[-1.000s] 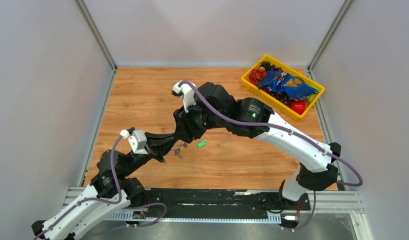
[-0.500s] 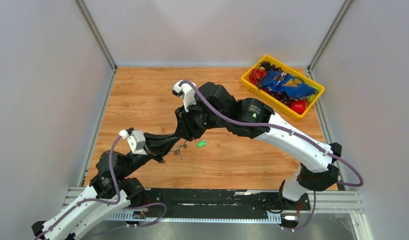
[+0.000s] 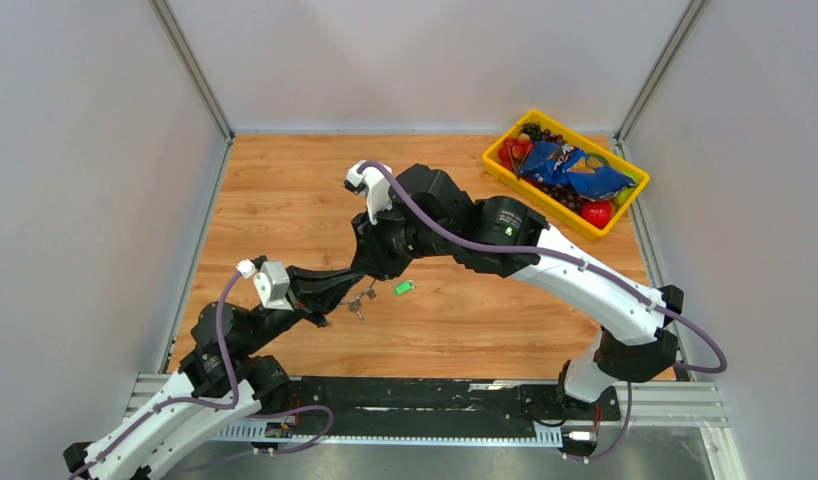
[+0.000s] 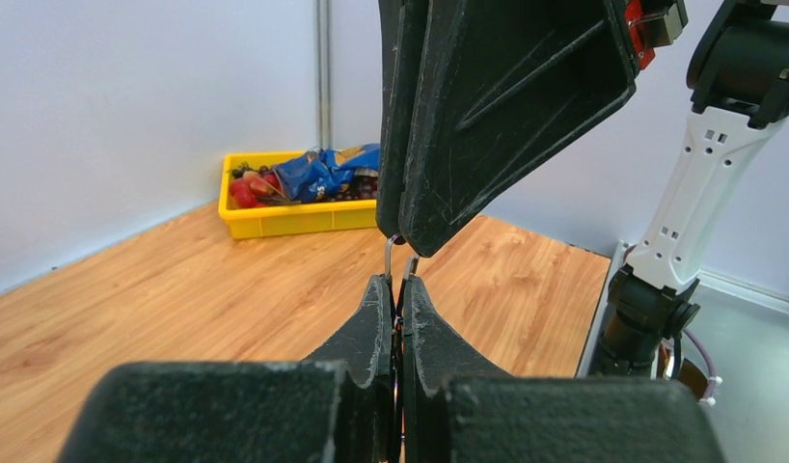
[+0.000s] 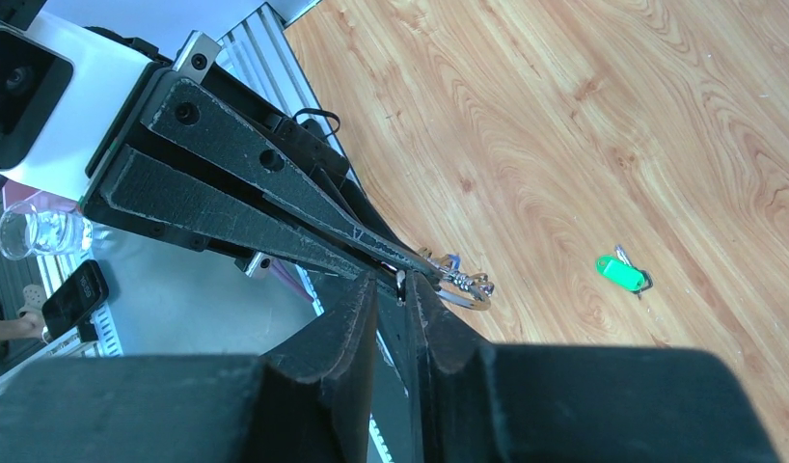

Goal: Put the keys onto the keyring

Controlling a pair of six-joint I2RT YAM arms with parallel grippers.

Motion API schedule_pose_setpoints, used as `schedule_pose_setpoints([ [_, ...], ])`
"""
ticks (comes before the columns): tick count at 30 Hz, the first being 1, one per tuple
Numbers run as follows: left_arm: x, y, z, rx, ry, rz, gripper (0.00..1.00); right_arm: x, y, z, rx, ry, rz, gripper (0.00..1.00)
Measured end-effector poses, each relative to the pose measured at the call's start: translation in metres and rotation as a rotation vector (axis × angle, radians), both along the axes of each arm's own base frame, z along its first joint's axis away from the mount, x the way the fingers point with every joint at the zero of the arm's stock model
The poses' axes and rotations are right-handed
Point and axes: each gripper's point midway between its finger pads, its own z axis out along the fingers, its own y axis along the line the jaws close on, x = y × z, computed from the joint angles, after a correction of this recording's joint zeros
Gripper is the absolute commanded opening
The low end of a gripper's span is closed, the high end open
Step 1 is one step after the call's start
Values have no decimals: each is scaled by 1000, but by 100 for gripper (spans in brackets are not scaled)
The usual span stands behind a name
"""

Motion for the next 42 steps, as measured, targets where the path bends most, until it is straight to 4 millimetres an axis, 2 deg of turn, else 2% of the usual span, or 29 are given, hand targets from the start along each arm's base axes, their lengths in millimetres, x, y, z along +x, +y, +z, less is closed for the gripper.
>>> schedule_pose_setpoints([
  [5,0,0,1,-6,0,-1,1,0,0,0,0,0,0,15],
  [10,-1,1,2,-13,2,-5,1,0,0,0,-1,-1,0,0],
  [17,-2,1,3,-16,3,-6,1,0,0,0,-1,-1,1,0],
  [22,-3,2,3,-19,4,-9,21,-2,1,0,-1,-5,3,0],
  [27,-4,2,4,-24,4,-10,30,-4,1,0,-3,-8,5,0],
  [42,-2,7,3,-27,11,13,33,-6,2,7,11,-15,5,0],
])
